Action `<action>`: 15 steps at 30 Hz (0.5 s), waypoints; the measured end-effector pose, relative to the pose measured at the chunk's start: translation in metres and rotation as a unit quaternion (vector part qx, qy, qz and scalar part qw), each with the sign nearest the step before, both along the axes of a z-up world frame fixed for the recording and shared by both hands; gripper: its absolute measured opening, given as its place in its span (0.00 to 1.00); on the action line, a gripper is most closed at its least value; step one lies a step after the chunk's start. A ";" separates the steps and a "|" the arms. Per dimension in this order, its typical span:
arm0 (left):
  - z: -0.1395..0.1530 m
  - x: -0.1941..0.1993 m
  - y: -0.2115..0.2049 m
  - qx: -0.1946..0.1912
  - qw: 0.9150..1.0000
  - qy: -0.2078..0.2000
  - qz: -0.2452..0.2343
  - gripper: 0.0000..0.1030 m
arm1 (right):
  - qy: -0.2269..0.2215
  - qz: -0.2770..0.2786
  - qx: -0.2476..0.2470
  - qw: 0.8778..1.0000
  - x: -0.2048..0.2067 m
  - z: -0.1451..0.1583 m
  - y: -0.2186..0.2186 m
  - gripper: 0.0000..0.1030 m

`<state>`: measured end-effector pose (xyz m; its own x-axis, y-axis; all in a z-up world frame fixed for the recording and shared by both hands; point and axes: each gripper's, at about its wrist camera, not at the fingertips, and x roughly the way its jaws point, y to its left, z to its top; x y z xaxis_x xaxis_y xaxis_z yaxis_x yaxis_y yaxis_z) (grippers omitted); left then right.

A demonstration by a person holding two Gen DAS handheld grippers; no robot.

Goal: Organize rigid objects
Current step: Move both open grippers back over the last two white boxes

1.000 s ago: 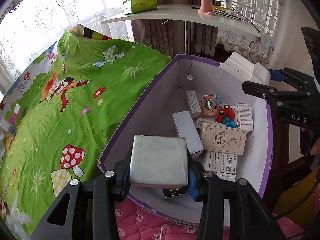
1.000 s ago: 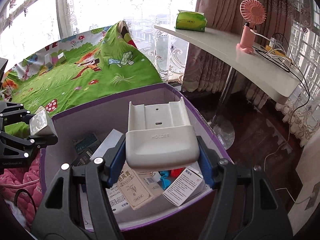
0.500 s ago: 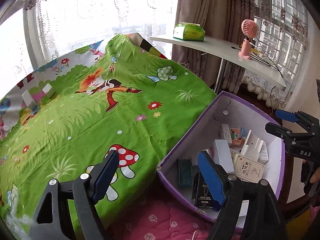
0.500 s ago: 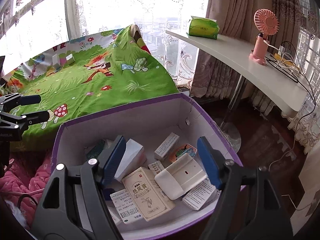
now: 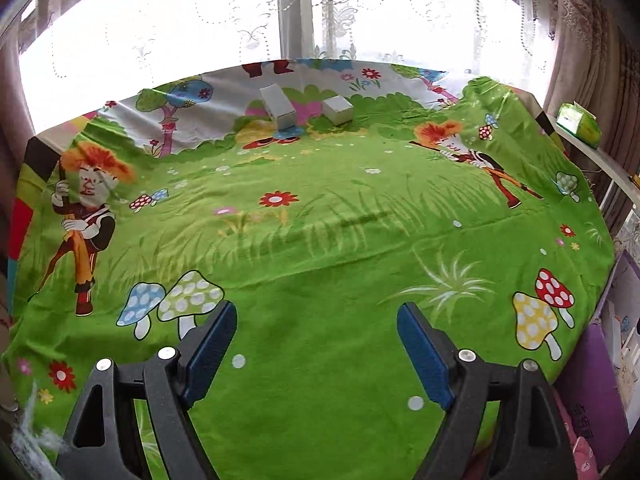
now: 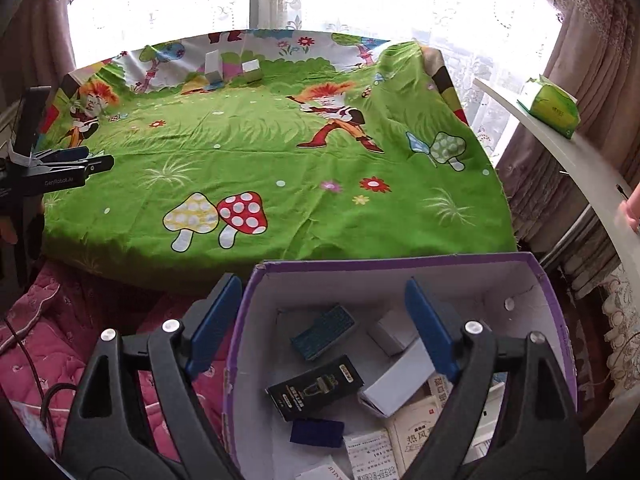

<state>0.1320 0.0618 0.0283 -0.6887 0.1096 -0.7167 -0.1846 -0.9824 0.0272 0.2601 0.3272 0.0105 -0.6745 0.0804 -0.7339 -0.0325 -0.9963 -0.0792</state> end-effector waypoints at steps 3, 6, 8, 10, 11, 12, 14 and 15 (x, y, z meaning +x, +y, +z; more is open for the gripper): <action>-0.012 -0.031 -0.031 -0.007 0.999 -0.012 0.032 0.81 | -0.020 0.049 -0.029 0.998 -0.055 -0.008 -0.036 0.84; -0.021 -0.062 -0.060 -0.006 0.997 -0.022 0.071 0.81 | -0.023 0.072 -0.032 0.997 -0.119 -0.013 -0.069 0.84; -0.025 -0.078 -0.081 0.023 0.994 -0.042 0.098 0.81 | -0.025 0.076 -0.039 0.996 -0.160 -0.017 -0.087 0.84; -0.026 -0.089 -0.100 0.042 0.990 -0.054 0.125 0.81 | -0.028 0.072 -0.056 0.995 -0.198 -0.021 -0.101 0.84; -0.026 -0.091 -0.107 0.043 0.988 -0.051 0.138 0.81 | -0.033 0.068 -0.063 0.995 -0.213 -0.025 -0.106 0.84; -0.027 -0.094 -0.114 0.044 0.987 -0.054 0.148 0.81 | -0.040 0.064 -0.072 0.995 -0.229 -0.028 -0.110 0.84; -0.028 -0.098 -0.121 0.046 0.987 -0.053 0.147 0.82 | -0.053 0.058 -0.085 0.993 -0.253 -0.036 -0.115 0.84; -0.028 -0.099 -0.122 0.041 0.987 -0.055 0.144 0.84 | -0.060 0.058 -0.086 0.993 -0.265 -0.039 -0.117 0.84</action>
